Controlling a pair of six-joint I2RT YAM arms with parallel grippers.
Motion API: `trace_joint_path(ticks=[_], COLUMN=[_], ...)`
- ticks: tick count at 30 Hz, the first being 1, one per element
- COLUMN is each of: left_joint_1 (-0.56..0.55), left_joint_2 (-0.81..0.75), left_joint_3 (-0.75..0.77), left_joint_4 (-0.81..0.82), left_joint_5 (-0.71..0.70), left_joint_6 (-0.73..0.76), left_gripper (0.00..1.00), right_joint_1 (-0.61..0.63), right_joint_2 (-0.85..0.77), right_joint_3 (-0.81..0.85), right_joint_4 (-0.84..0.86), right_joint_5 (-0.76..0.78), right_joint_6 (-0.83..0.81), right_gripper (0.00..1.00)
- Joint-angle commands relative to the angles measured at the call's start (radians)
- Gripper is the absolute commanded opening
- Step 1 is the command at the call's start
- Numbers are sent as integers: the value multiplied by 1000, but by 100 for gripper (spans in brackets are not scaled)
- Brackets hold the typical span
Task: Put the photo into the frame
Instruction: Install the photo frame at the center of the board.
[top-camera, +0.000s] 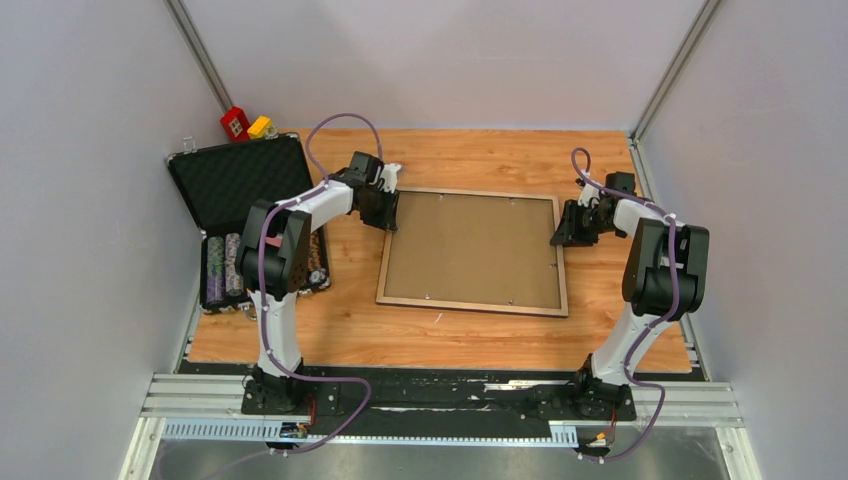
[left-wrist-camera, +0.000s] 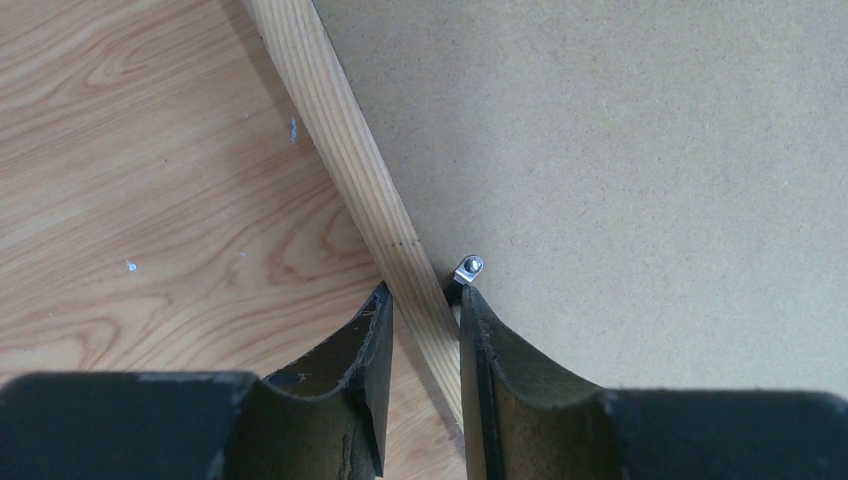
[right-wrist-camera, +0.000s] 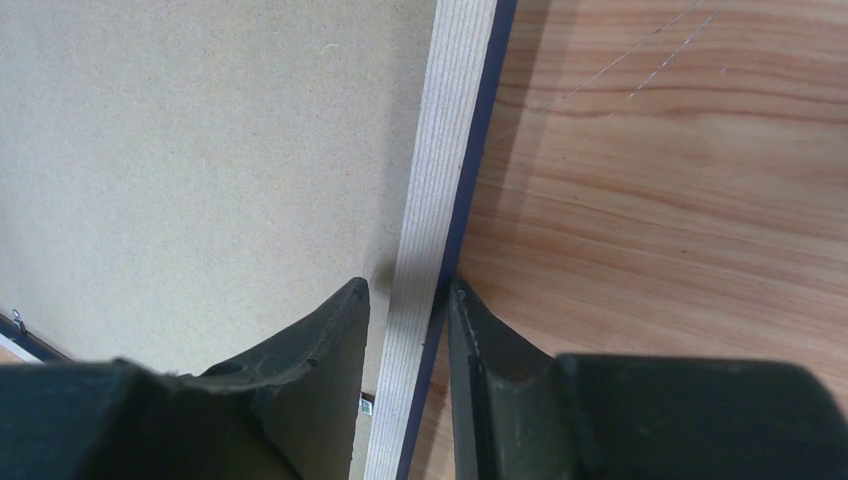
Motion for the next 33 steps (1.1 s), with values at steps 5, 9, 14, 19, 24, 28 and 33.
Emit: trace_joint_path(ticks=[5,9,14,19,24,28,33], left_joint_1=[-8,-7,-7,-7,-8,-8,-7], left_joint_2=[-14,-16,-20,-24,-30,-33,-41], left_joint_3=[-23,-24,-24,-21,-12,2,24], left_joint_4=[66,68,73,66,49,31,1], left_joint_5=[22,14,6,8,-11,-30,-47], left_joint_6=[36,53,59,38,20,16,10], left_gripper=[5,2,1,23,43,55,69], right_joint_1=[-4,-6,-7,-9,-9,-9,-10], right_joint_2=[10,15,18,18,12,9,0], right_joint_3=[-5,-2,0,0,0,-2,-2], right_joint_4=[7,7,7,7,7,7,7], right_joint_5=[-34,-34,-34,-34,-34,-35,-34], right_joint_6=[3,2,1,1,1,1,0], right_gripper=[33,33,33,33,35,38,42])
